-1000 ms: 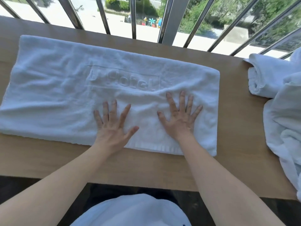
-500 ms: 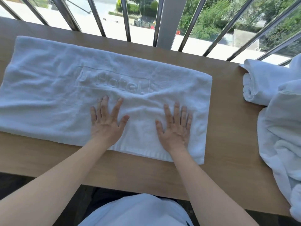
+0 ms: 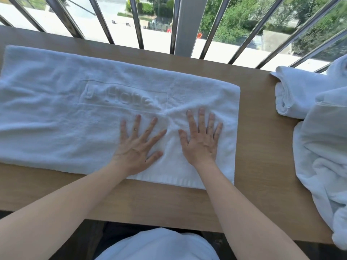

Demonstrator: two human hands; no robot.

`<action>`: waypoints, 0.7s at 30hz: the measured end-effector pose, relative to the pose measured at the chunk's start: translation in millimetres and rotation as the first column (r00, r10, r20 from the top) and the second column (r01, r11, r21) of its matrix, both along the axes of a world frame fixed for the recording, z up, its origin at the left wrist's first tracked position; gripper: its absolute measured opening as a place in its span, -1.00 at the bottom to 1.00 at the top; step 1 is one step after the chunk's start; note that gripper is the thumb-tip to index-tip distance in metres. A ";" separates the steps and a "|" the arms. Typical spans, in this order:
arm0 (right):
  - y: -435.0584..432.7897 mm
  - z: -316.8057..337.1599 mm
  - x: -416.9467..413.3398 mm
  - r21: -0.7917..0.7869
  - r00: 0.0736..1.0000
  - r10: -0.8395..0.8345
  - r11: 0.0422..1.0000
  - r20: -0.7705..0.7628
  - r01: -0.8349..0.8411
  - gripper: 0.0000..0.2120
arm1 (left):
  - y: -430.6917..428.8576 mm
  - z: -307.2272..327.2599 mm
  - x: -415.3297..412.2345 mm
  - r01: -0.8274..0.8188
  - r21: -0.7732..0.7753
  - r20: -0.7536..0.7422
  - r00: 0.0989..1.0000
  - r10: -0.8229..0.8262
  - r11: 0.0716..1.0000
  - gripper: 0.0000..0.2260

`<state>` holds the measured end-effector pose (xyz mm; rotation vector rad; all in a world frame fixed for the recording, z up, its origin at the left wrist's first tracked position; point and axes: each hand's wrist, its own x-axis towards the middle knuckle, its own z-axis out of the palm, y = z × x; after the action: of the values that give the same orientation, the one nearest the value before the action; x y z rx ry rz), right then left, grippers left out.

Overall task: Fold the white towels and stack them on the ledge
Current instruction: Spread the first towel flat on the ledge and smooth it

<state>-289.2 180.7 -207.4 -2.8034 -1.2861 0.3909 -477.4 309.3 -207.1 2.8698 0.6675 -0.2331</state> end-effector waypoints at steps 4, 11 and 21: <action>-4.3 -0.2 -3.7 0.006 0.994 -0.111 0.994 -0.019 0.112 -0.37 | 10.4 -2.1 46.7 -0.320 -0.036 -0.025 0.947 0.319 0.947 -0.40; 27.6 11.4 4.0 0.152 0.974 -0.207 0.964 -0.095 0.220 -0.39 | -15.0 -10.3 57.0 -0.086 -0.025 0.052 0.995 0.088 0.996 -0.42; 45.0 -10.7 12.9 0.118 1.000 0.009 0.993 0.003 -0.009 -0.43 | 21.0 -13.5 73.5 -0.252 0.009 0.030 0.967 0.252 0.968 -0.39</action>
<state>-276.2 225.7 -218.2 -2.7022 -1.2785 0.3017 -404.0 330.4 -220.6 2.7565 1.0199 -0.1498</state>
